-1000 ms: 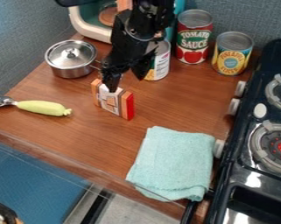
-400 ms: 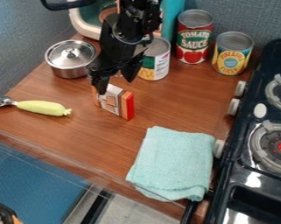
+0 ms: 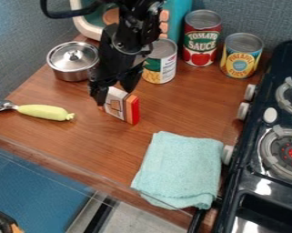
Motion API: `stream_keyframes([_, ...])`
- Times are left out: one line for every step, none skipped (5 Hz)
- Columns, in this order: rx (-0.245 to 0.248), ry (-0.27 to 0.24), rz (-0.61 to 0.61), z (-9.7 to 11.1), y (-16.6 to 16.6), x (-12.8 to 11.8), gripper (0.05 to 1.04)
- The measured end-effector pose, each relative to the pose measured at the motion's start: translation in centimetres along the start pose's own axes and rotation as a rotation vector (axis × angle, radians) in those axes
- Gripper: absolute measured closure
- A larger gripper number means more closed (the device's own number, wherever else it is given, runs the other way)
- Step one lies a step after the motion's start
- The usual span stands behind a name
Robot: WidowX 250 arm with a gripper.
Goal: Take the thing and put it in an upright position.
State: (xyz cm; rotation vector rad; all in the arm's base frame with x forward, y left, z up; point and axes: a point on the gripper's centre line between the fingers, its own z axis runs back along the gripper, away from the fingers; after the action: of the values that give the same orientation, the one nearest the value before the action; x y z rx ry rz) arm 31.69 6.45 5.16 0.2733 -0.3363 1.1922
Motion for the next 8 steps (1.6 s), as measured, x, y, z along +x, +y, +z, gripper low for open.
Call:
stream_keyframes([0.014,0.0,-0.005,-0.5,0.1,-0.1,0.083])
stream_keyframes([0.031,-0.003,-0.006,-0.7,0.2,-0.1,0.155])
stream_keyframes([0.056,-0.026,-0.016,-0.8,0.2,0.0,0.428])
stream_keyframes([0.045,-0.064,-0.068,-0.2,-0.5,0.2,0.72])
stream_keyframes([0.047,-0.121,-0.125,0.7,-1.1,0.0,0.764])
stream_keyframes([0.021,-0.205,-0.162,3.3,-2.1,0.4,0.764])
stream_keyframes([0.04,-0.268,-0.208,4.2,-2.3,0.3,0.764])
stream_keyframes([0.054,-0.339,-0.232,5.1,-2.6,1.1,0.764])
